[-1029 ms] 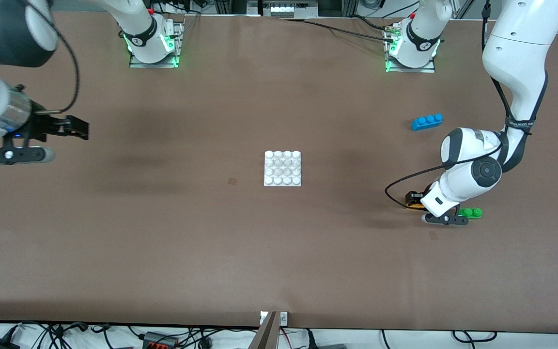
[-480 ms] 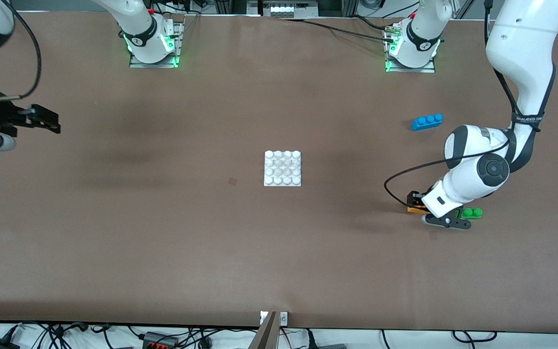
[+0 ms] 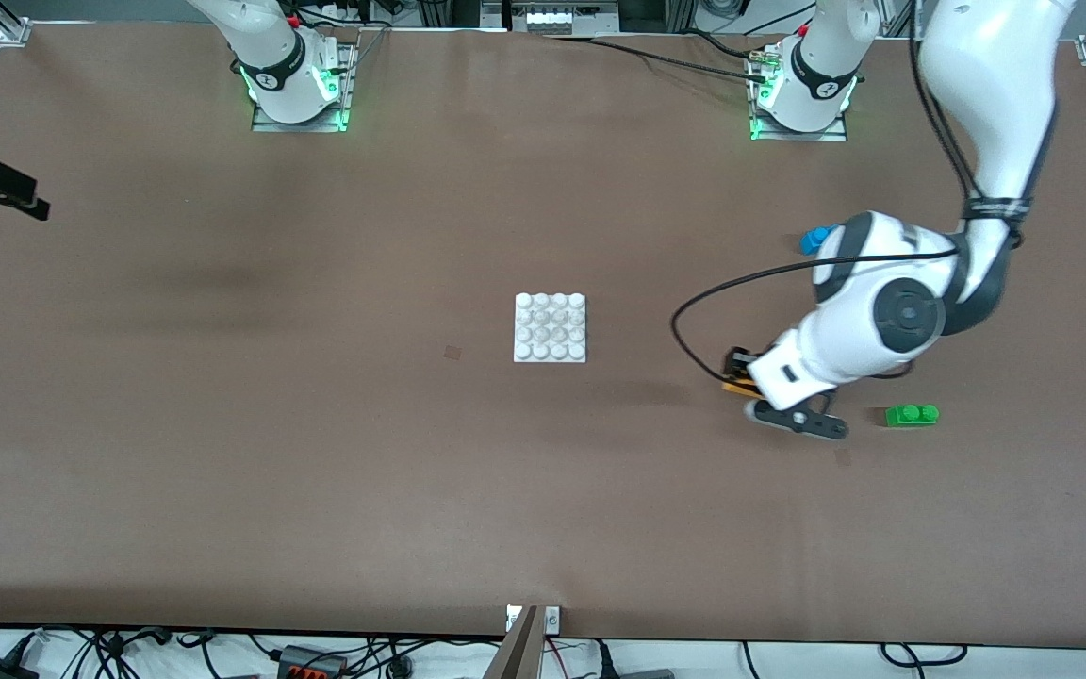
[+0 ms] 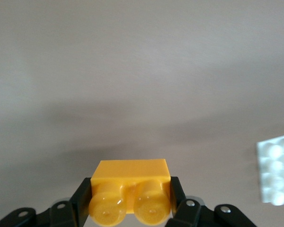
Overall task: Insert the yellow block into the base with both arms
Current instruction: 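Carry the yellow block with the left gripper over the base plate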
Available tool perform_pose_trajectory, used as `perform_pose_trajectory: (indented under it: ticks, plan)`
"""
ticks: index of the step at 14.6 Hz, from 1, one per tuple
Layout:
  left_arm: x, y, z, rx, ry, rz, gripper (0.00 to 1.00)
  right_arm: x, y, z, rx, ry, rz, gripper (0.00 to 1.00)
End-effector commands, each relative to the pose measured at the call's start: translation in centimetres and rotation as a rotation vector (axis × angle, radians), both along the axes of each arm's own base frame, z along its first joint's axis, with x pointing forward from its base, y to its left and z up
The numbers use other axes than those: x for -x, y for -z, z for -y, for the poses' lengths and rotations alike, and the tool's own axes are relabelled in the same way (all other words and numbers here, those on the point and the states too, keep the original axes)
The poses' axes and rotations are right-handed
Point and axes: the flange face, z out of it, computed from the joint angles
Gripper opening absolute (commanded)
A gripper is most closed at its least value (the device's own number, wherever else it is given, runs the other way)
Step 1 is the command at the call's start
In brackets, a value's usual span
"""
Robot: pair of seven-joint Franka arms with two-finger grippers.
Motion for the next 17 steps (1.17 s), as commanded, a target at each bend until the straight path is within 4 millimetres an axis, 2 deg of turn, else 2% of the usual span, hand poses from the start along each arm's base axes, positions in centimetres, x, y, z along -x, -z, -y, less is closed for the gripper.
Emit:
perform_pose_trajectory:
  ticks: [1, 2, 3, 4, 6, 8, 12, 13, 17]
  plan:
    - [1.6, 1.6, 6.9, -0.001, -0.076, -0.044, 0.40, 0.4, -0.4, -0.9, -0.016, -0.027, 0.027, 1.00]
    - [3.0, 2.2, 9.8, -0.007, -0.091, -0.063, 0.40, 0.7, -1.1, -1.3, -0.015, -0.033, 0.038, 1.00]
    - [4.7, 3.2, 12.9, -0.015, -0.068, -0.073, 0.40, 0.9, -1.4, -2.6, -0.015, -0.048, 0.036, 1.00]
    - [5.6, 4.2, 15.1, -0.009, -0.066, -0.073, 0.41, 0.9, -1.4, -3.7, -0.007, -0.064, 0.029, 1.00]
    - [6.5, 5.2, 18.2, -0.002, -0.098, -0.077, 0.42, 0.7, -1.1, -3.9, -0.009, -0.065, 0.020, 1.00]
    - [8.8, 5.3, 23.0, -0.004, -0.085, -0.068, 0.41, 0.5, -0.8, -3.5, -0.012, -0.053, 0.015, 1.00]
    - [10.1, 6.4, 25.8, 0.025, -0.124, -0.041, 0.41, 0.5, -0.8, -4.2, -0.015, -0.065, 0.016, 1.00]
    - [10.7, 7.3, 26.7, 0.031, -0.145, -0.042, 0.41, 0.5, -0.8, -4.2, -0.015, -0.064, 0.016, 1.00]
    - [11.2, 8.1, 27.1, 0.001, -0.154, -0.024, 0.41, 0.5, -0.2, -3.7, -0.019, -0.065, -0.011, 1.00]
